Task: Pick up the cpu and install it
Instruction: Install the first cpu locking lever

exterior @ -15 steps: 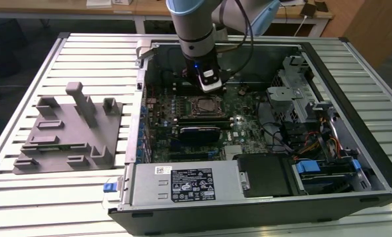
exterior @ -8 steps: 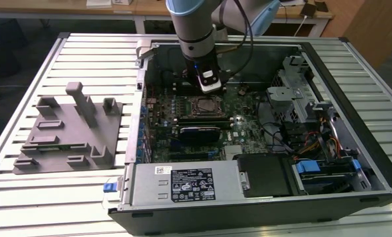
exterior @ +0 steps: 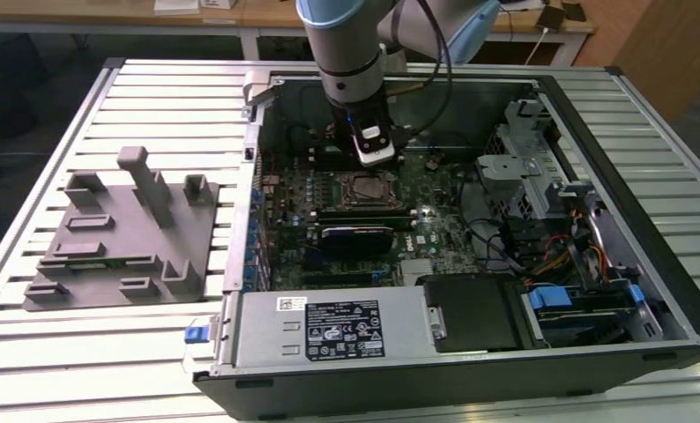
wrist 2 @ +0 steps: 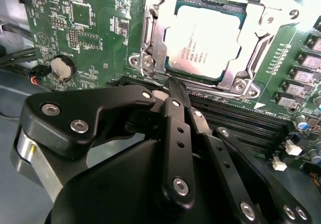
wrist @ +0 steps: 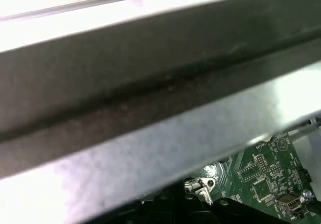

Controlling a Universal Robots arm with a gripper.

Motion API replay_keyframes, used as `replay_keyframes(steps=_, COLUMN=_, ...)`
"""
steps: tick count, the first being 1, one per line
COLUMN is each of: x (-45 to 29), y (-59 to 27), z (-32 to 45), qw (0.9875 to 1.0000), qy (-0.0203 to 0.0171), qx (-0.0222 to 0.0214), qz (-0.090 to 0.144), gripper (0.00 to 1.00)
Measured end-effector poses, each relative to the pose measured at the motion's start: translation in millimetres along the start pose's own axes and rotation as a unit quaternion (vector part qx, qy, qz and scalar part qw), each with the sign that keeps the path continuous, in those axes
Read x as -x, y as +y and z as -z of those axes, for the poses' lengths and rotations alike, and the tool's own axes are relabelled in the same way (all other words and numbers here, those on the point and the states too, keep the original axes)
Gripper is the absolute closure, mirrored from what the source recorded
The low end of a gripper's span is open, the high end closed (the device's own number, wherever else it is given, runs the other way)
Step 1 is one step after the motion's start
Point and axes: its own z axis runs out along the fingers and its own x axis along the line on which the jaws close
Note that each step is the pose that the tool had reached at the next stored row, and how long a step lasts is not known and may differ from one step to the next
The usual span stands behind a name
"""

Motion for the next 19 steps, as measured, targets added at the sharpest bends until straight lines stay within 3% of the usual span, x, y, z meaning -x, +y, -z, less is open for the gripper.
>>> replay_keyframes(steps=3, x=0.5, y=0.5, z=3.0, qw=1.0000, qy=0.0001, qx=-0.0004, qz=0.000, gripper=0.89)
replay_keyframes(steps=19, x=-0.4, y=2.8, z=2.9, qw=1.0000, qy=0.0005, qx=0.0010, qz=0.000, gripper=0.89)
